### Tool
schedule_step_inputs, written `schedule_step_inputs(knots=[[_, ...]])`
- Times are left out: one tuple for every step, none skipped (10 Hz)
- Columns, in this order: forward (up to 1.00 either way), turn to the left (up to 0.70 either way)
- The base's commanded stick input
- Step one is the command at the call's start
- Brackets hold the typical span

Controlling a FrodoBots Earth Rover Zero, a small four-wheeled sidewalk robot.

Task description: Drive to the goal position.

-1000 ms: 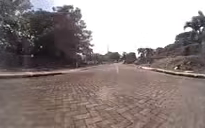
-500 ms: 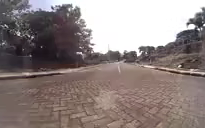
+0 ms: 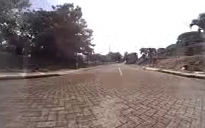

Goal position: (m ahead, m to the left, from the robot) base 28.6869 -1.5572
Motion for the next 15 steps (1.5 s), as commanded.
schedule_step_inputs(knots=[[0.7, 0.0], [0.7, 0.0], [0.7, 0.0], [0.7, 0.0], [0.7, 0.0], [0.7, 0.0], [0.7, 0.0], [0.7, 0.0], [0.7, 0.0], [0.7, 0.0], [0.7, 0.0], [0.7, 0.0], [0.7, 0.0], [0.7, 0.0], [0.7, 0.0]])
